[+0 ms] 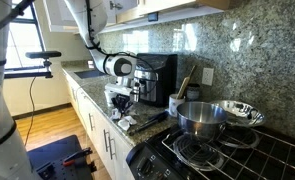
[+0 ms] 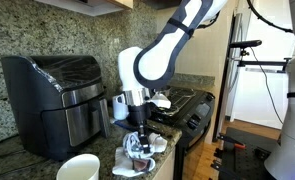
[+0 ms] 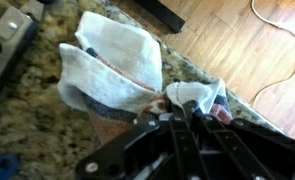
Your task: Use the towel to wipe the countertop
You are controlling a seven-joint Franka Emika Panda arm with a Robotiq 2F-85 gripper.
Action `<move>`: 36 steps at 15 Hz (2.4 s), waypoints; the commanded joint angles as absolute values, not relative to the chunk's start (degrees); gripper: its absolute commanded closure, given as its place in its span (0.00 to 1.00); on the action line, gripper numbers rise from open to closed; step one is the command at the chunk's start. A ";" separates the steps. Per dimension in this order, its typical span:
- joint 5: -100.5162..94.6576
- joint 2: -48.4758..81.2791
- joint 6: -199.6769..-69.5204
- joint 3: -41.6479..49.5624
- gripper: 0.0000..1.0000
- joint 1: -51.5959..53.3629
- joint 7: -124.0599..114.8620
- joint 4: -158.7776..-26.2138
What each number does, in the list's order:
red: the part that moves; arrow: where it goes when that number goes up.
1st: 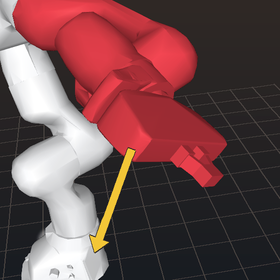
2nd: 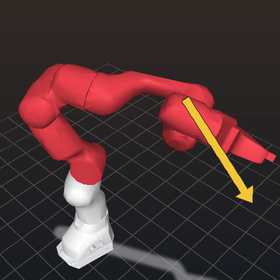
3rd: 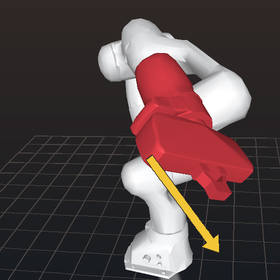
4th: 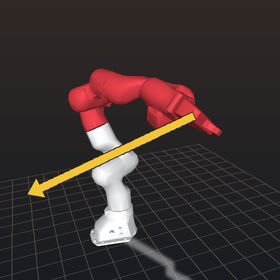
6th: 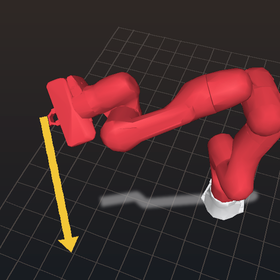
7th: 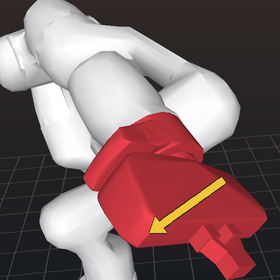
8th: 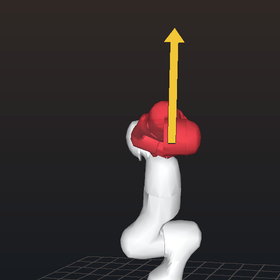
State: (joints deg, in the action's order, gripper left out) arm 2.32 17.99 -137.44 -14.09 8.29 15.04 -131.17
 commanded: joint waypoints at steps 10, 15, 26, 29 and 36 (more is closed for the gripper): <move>0.96 22.72 -140.94 -12.74 0.95 10.13 13.77 -123.42; -0.57 20.99 -143.60 -8.35 0.95 8.73 10.79 -126.46; -0.38 17.34 -141.98 -10.15 0.95 8.21 12.75 -133.53; 0.00 17.27 -142.07 -12.88 0.95 8.80 14.67 -133.82; -1.42 19.21 -142.52 -14.69 0.95 10.67 13.37 -129.48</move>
